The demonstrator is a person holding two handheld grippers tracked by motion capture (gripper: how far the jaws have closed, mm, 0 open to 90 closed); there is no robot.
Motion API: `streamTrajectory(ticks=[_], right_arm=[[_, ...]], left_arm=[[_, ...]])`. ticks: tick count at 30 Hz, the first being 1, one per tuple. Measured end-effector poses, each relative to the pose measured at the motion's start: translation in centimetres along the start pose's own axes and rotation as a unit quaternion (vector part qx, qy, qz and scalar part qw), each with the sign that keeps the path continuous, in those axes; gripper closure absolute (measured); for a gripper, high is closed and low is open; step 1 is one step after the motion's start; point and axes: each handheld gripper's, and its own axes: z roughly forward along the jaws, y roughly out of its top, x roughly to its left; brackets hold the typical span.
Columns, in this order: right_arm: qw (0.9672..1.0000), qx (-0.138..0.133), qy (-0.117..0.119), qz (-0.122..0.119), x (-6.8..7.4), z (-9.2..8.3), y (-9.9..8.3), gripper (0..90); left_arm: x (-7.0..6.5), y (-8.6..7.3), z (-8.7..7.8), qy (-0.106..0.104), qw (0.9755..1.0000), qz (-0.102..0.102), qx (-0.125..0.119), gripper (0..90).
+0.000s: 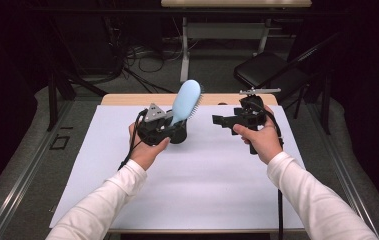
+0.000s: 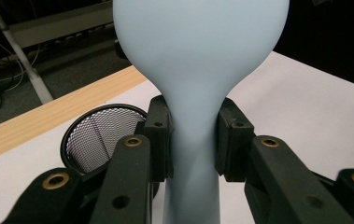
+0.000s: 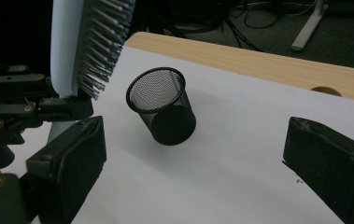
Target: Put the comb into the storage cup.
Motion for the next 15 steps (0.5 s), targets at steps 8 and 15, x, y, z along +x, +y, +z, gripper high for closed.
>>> streamTrajectory(ticks=[8,15], right_arm=[[0.9999,0.006,0.009,0.005,0.5,0.8,1.4,5.5],[0.9997,0.009,0.010,0.020,0.5,1.3,2.4,5.5]], left_arm=[[-0.1,0.0,0.1,-0.002,1.0000,0.001,-0.002,69.8],[-0.1,0.0,0.0,-0.001,1.0000,0.002,-0.003,69.8]])
